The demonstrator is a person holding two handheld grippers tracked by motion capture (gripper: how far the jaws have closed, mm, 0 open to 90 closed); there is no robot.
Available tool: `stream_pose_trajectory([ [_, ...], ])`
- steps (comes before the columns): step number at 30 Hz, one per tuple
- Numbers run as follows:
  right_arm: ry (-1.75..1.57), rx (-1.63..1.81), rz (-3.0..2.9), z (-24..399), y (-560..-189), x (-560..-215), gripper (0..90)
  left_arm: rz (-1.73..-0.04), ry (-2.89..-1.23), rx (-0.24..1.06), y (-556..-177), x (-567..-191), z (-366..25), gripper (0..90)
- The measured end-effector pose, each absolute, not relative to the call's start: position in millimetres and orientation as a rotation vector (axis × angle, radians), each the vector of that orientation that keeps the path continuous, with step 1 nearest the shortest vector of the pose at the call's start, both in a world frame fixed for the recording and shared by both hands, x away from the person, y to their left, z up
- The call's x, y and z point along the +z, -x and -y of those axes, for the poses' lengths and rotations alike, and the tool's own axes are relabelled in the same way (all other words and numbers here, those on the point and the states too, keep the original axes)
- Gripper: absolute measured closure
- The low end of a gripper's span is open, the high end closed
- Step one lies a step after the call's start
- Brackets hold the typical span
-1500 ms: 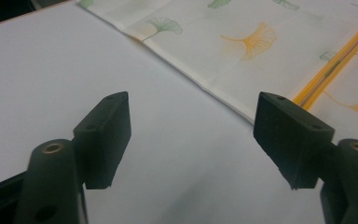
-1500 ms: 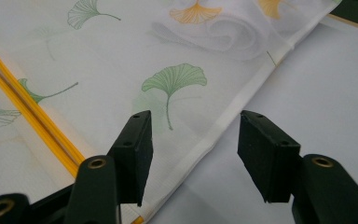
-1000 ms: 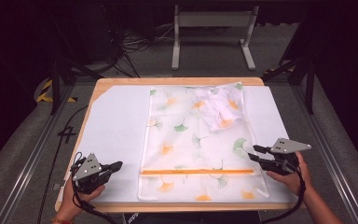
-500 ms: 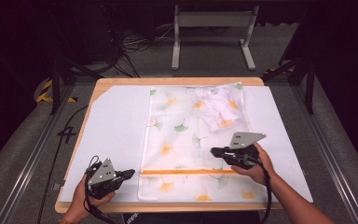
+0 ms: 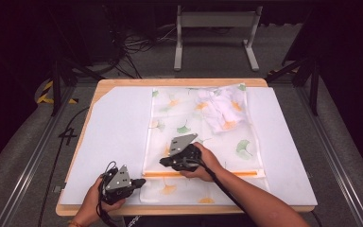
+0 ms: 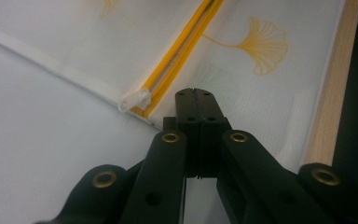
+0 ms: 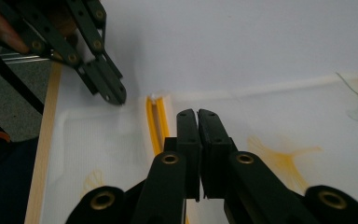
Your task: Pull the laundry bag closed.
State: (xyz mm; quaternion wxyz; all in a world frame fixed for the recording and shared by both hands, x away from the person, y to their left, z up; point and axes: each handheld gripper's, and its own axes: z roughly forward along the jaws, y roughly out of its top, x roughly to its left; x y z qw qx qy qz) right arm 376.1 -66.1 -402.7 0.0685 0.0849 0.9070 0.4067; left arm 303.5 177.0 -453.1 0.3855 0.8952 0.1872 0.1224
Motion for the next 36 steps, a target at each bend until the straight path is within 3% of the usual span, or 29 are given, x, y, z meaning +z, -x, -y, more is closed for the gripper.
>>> stream_pose_trajectory([
  [7,-0.187,1.183,-2.783,13,-375,-413,81.5,-0.458,-2.308,0.321,-303,-455,-175,90.0],
  [14,-0.208,1.089,-2.821,-13,-379,-433,77.7,-0.462,-2.3,0.31,-304,-456,-176,90.0],
  [28,-0.264,1.065,-2.835,9,-385,-433,80.2,-0.486,-2.281,0.286,-304,-457,-178,90.0],
  [33,-0.281,1.111,-2.843,15,-383,-428,78.1,-0.465,-2.284,0.288,-302,-457,-180,90.0],
  [36,-0.31,1.136,-2.841,10,-379,-426,69.6,-0.447,-2.291,0.279,-301,-457,-180,90.0],
])
